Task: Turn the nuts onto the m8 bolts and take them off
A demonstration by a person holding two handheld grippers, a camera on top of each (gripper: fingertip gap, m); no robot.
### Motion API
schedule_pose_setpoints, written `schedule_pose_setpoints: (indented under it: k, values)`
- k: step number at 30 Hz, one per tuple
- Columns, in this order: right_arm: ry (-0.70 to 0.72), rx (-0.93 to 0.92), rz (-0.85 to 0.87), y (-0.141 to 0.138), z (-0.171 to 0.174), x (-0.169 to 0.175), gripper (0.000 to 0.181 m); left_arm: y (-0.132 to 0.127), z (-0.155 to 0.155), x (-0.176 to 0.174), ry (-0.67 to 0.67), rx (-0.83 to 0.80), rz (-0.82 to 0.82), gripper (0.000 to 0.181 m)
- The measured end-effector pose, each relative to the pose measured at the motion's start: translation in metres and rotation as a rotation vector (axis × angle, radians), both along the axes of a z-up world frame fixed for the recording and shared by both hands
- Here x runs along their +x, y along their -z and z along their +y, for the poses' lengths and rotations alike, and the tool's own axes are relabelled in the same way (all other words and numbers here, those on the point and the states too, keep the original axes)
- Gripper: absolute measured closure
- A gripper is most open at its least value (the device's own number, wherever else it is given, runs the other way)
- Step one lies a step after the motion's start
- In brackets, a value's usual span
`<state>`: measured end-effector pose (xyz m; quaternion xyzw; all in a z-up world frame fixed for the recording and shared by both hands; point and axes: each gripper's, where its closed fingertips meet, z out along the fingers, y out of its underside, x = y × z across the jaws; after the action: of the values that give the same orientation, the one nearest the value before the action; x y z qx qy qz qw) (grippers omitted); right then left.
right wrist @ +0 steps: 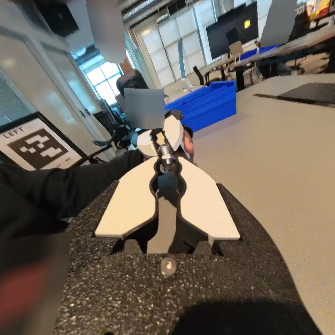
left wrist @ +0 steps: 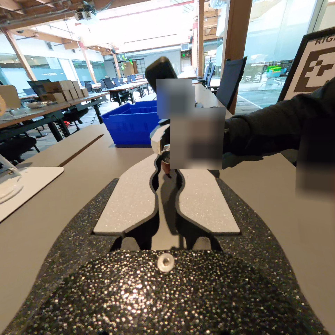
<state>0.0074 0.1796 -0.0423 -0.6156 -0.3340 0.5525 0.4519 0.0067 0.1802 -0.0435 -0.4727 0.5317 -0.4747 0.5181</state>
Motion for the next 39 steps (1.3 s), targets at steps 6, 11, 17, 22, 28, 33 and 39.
schedule_pose_setpoints:
  k: [6,11,17,22,28,33,39]
  values:
    - [0.148,0.382,-0.126,0.005,0.003,0.002,0.14,-0.011,0.004,-0.006,0.001,-0.07,-0.073,0.168]
    - [0.248,0.624,-0.204,0.0,0.002,0.003,0.142,-0.007,0.0,-0.004,0.052,-0.134,-0.052,0.168]
    - [0.267,0.711,-0.245,0.001,0.0,0.001,0.163,0.002,-0.006,0.001,0.086,-0.153,-0.004,0.168]
    - [0.16,0.412,-0.195,0.007,0.001,-0.001,0.167,0.005,-0.003,0.002,0.044,-0.086,0.015,0.168]
    - [0.106,0.176,-0.002,-0.005,0.003,0.002,0.151,-0.002,0.0,0.002,0.009,-0.054,-0.019,0.168]
    - [0.191,0.519,-0.174,0.001,-0.003,0.0,0.145,-0.008,0.002,-0.003,0.028,-0.113,-0.059,0.168]
    - [0.274,0.677,-0.236,-0.002,0.0,0.003,0.147,-0.005,-0.002,-0.003,0.067,-0.156,-0.039,0.168]
